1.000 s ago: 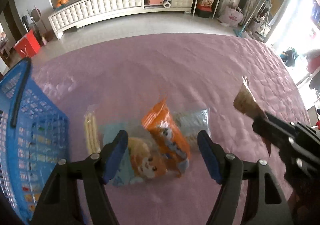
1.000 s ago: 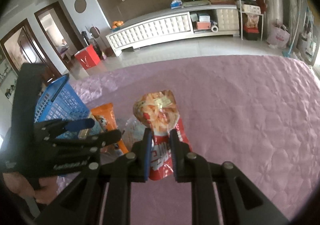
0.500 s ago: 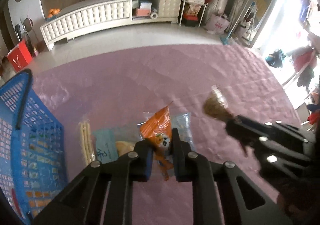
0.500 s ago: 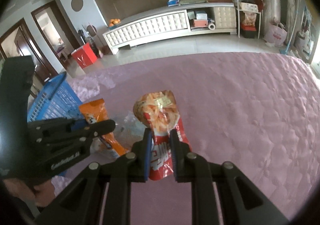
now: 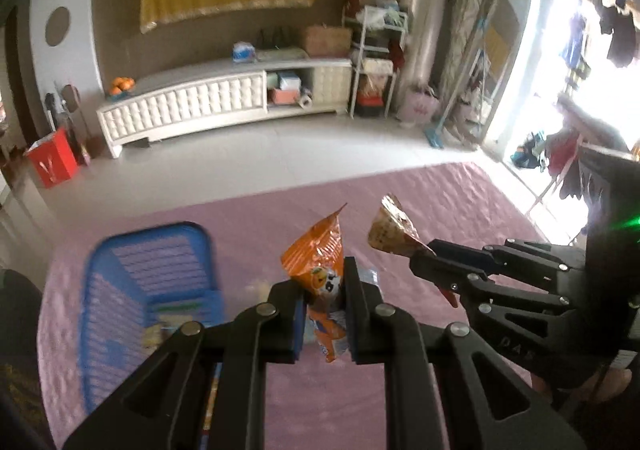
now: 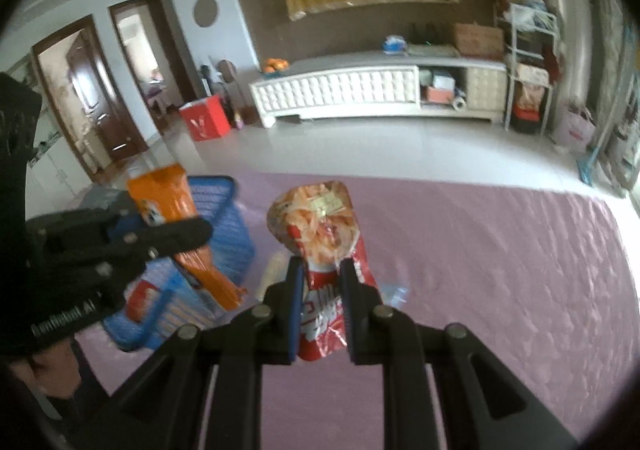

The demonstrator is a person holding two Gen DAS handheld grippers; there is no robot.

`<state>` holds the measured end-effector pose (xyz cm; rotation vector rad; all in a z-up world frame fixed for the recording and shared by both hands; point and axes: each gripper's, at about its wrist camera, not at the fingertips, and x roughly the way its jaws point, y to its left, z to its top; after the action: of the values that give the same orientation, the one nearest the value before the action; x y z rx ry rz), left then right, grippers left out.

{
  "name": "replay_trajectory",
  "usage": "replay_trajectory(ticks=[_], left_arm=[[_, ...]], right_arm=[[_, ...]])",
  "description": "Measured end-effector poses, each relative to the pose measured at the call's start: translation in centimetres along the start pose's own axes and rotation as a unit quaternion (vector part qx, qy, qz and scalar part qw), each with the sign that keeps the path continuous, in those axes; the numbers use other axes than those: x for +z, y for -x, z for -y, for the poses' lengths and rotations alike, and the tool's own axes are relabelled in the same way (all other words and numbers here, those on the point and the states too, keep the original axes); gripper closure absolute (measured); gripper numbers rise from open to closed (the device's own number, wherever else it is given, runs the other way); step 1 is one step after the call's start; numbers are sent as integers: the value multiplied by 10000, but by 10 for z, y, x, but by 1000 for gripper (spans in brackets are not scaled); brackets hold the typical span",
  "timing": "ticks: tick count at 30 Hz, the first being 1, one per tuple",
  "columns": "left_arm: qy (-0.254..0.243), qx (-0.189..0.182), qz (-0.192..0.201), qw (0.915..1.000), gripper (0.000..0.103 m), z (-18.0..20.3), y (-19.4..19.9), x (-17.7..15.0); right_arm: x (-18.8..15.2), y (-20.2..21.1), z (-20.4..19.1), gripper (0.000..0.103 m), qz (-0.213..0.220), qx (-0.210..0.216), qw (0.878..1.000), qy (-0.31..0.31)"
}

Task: Organize snacks
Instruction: 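Carry both snacks over the basket and open the left gripper to drop the orange bag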

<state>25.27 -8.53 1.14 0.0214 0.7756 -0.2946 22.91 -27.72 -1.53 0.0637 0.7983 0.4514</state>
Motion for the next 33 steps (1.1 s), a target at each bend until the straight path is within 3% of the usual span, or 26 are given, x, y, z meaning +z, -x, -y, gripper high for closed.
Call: replay_trajectory(ticks=[7, 14, 20, 33], left_arm=[[262, 269, 44, 9993, 89, -71, 48, -6], [343, 510, -104, 9981, 89, -119, 60, -16], [382, 530, -450, 9968, 89, -149, 37, -30], [225, 600, -1239, 9902, 88, -169, -34, -62]], right_arm=[[16, -4, -61, 82, 21, 361, 9991, 221], [25, -28, -108, 82, -69, 510, 9971, 557], [23, -56, -127, 82, -263, 494, 9958, 730], [17, -95, -124, 82, -671, 302, 9944, 759]])
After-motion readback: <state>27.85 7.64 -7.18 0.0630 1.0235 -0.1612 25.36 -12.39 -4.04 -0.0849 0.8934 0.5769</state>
